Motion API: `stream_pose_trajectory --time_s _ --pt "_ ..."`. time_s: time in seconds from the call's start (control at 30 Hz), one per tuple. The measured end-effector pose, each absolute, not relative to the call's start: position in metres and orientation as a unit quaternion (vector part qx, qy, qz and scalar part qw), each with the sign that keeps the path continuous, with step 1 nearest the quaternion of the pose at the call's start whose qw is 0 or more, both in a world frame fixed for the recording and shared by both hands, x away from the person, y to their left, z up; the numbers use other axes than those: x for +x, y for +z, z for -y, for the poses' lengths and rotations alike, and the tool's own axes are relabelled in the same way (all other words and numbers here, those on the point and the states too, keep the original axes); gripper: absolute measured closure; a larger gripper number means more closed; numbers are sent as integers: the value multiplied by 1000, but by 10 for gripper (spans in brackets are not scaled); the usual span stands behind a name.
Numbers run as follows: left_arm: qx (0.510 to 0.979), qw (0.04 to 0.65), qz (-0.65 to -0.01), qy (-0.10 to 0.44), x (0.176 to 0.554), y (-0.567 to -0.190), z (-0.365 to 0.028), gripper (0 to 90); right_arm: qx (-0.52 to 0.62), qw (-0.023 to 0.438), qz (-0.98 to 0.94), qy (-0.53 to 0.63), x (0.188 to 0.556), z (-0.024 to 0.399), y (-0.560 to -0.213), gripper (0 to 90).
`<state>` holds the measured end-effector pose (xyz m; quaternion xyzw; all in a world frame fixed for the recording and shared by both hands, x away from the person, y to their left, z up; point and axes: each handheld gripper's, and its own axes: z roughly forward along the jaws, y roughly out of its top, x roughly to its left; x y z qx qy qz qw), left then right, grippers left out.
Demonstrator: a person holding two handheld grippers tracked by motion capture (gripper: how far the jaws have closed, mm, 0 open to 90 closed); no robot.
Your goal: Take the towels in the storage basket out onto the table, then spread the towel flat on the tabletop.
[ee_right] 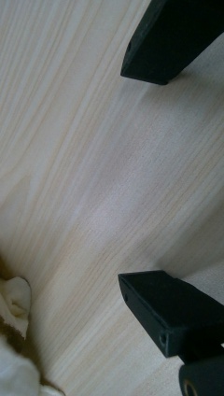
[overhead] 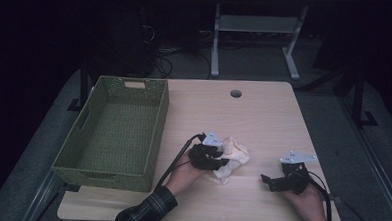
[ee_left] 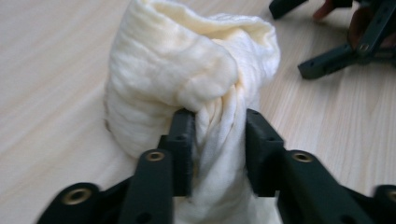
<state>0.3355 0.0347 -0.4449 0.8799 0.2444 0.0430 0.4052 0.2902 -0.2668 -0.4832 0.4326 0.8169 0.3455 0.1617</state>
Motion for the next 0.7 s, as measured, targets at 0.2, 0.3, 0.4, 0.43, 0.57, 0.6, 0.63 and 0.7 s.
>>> stream_pose_trajectory --time_s 0.2,0.3,0.4,0.43,0.57,0.6,0.63,0.7 --pt "876 416 -237 49 331 -440 -38 405 431 163 -817 346 290 267 -483 26" --pt "874 422 -234 57 328 -431 -46 360 431 163 -817 346 290 267 -483 26" --pt "865 434 -244 62 325 -424 -54 350 430 163 -818 345 291 267 -483 27" --pt "867 431 -243 66 325 -422 -57 350 433 161 -819 340 291 267 -482 31" --pt "863 432 -253 69 317 -423 -67 350 433 143 -821 344 292 266 -475 157" --pt "865 428 -253 70 314 -424 -69 351 431 143 -818 352 292 266 -473 158" --pt "866 425 -254 73 310 -427 -73 351 427 141 -819 355 292 264 -468 208" --pt "867 421 -255 75 308 -428 -76 361 414 144 -821 367 291 259 -460 245"
